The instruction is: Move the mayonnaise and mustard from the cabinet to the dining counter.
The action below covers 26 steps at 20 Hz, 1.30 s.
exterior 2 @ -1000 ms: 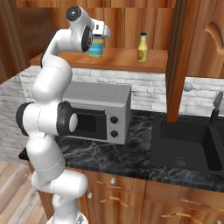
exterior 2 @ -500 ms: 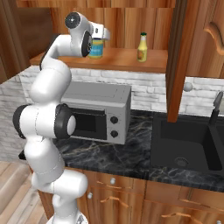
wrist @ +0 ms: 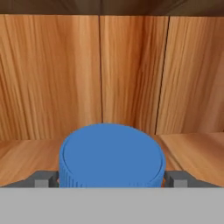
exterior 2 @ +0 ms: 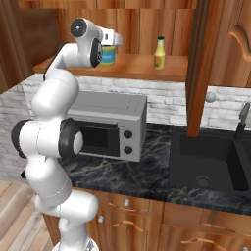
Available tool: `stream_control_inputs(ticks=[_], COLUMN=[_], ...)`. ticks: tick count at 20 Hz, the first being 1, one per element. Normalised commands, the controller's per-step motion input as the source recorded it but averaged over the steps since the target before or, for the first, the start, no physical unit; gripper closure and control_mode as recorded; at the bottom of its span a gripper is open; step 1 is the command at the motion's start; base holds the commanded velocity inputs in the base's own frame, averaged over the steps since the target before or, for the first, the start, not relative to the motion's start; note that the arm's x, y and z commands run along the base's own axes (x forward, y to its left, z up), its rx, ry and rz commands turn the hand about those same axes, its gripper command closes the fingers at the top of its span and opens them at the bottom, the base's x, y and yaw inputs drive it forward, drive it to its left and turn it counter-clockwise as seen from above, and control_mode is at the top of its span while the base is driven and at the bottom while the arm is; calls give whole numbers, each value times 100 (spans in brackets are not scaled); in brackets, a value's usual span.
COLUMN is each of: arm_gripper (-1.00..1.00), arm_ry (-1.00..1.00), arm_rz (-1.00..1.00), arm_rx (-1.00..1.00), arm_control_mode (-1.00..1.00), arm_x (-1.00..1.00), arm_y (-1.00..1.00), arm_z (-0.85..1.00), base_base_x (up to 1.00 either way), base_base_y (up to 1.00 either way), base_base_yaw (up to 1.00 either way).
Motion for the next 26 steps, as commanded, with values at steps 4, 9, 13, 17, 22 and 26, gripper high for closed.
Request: stream_control_inputs(ticks=[4, 9, 13, 17, 22, 26], arm_gripper=[100, 100, 100, 100, 100, 100], arm_ry=[-10, -17, -12, 0, 3, 7], arm_rz=[0, 3, 4, 15, 23, 17], arm_rx=[0, 0, 0, 0, -4, -18], arm_control_mode=[-100, -100, -100, -100, -100, -100], arm_x=[-52, -88, -100, -100, -100, -100], arm_y=[0, 6, 0, 0, 0, 0], arm_z=[1, 5, 29, 44, 34, 0], base_base_x=[0, 0, 0, 0, 0, 0], base_base_y=[0, 0, 0, 0, 0, 0], base_base_yaw=[0, 0, 0, 0, 0, 0])
